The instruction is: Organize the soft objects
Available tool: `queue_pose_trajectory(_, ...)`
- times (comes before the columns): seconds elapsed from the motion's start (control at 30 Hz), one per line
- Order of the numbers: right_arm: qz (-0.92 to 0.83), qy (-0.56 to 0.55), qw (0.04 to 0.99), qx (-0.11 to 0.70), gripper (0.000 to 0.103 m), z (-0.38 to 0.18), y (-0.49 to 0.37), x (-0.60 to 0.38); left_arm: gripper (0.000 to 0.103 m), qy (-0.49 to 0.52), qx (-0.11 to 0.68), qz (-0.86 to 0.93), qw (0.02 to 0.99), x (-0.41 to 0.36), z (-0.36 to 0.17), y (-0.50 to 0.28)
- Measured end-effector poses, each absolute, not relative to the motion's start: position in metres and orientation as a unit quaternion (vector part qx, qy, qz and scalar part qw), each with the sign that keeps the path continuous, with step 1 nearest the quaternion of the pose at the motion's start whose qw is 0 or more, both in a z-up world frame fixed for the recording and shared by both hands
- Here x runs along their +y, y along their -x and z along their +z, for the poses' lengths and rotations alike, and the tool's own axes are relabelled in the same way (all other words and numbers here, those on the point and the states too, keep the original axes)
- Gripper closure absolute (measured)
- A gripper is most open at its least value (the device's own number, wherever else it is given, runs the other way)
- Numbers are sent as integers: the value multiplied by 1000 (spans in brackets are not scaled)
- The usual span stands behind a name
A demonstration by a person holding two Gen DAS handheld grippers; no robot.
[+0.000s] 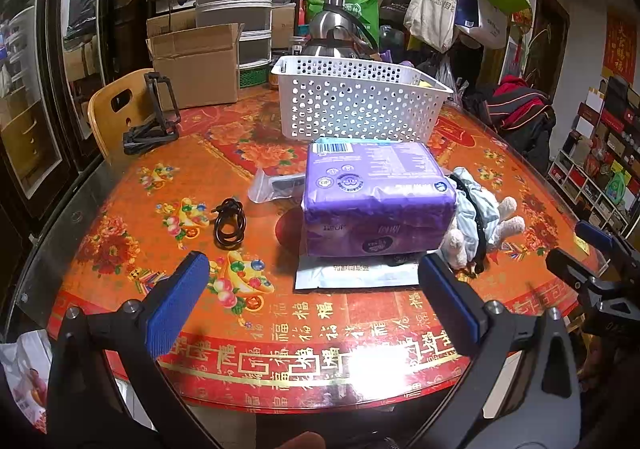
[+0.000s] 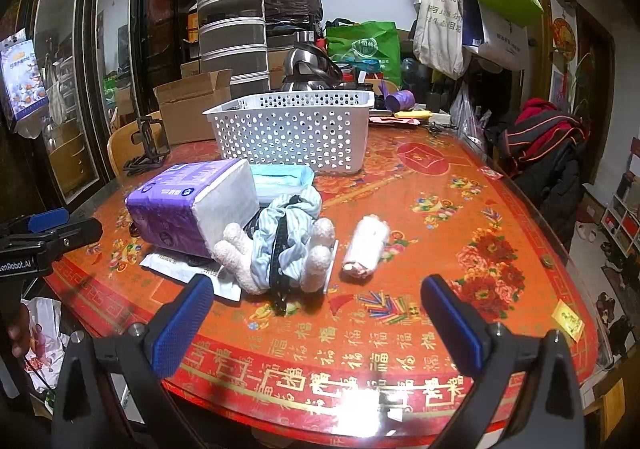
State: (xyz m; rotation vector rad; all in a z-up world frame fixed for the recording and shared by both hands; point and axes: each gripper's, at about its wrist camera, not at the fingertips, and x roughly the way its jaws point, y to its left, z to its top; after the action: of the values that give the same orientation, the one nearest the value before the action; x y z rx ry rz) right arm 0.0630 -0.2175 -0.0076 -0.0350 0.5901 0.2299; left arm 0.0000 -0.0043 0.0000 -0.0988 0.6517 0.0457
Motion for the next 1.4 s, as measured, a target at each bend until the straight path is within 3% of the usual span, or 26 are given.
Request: queue_pose_trajectory(1.4,115,16,949,293,0,-8,-62,-217,0,50,323,22,945,-3,-2,-3)
